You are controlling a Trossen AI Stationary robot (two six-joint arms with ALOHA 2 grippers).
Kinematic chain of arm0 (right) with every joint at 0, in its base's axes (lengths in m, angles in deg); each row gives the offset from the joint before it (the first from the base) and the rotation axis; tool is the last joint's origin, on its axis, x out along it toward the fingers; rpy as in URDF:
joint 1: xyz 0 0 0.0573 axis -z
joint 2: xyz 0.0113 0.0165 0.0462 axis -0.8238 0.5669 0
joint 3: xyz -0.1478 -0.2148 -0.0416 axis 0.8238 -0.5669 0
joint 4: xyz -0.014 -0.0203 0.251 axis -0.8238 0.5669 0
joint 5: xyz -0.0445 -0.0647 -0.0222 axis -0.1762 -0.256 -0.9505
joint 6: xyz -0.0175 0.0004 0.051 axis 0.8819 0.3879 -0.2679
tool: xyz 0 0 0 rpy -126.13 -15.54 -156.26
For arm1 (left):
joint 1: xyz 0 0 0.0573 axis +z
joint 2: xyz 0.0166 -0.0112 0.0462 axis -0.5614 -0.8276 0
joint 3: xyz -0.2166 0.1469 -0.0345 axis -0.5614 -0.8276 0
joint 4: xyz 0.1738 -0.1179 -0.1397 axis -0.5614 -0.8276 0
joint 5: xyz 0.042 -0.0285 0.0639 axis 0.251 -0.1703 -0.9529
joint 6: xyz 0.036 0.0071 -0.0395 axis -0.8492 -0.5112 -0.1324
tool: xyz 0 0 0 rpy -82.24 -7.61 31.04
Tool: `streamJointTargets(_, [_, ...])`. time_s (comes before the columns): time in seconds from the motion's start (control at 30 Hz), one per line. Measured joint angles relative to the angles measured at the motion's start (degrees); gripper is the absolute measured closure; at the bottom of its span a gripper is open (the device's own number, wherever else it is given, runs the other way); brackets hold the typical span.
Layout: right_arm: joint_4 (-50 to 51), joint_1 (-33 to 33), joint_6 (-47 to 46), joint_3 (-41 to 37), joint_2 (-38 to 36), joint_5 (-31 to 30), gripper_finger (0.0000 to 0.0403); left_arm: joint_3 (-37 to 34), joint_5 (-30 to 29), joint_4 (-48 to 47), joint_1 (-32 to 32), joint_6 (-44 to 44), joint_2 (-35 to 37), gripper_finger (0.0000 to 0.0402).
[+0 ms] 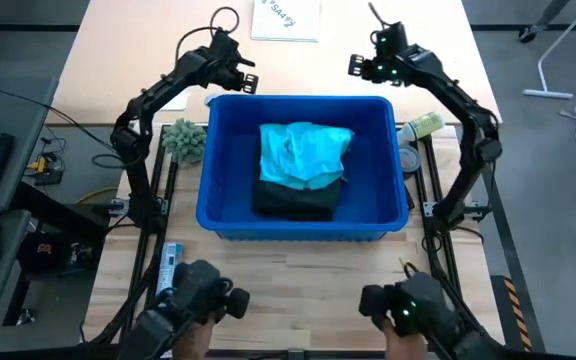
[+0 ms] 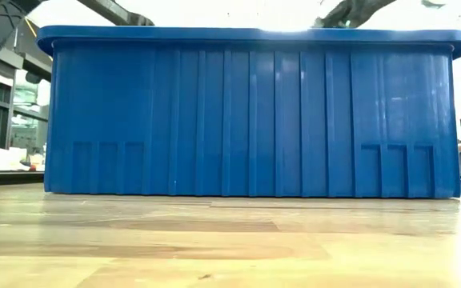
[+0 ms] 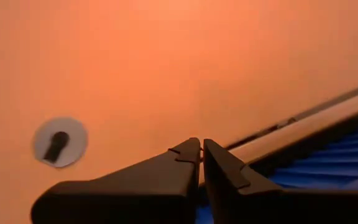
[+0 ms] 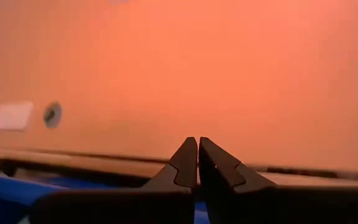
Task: Fold laundry
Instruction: Put the stacked clothes into the blue laundry bin, then return to Home Position
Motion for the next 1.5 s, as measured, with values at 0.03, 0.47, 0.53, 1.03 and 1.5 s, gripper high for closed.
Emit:
streamJointTargets(0.03, [0.2, 0.0, -0.4, 0.0, 1.1, 0.6, 0.0403, 0.0, 0.4, 0.1, 0.0, 0.0, -0.5, 0.0401])
streamJointTargets(0.47, [6.6, -2.1, 2.5, 0.0, 6.0, 8.2, 0.0403, 0.3, 3.2, -6.8, -2.5, -1.4, -0.7, 0.0401])
streamJointTargets(0.53, [9.1, -3.0, 3.8, 0.1, 5.7, 8.2, 0.0403, 0.3, 3.1, -9.4, -3.4, -2.0, -0.7, 0.0401])
streamJointTargets(1.03, [9.1, -8.2, 7.4, -0.2, -1.8, 4.1, 0.0403, -0.1, 0.4, -6.5, -9.6, -2.1, 8.0, 0.0401])
streamJointTargets(1.5, [7.0, -8.2, 13.7, 0.0, -19.1, 5.8, 0.0403, -41.3, 5.0, 64.5, -41.7, 22.7, 40.6, 0.0401])
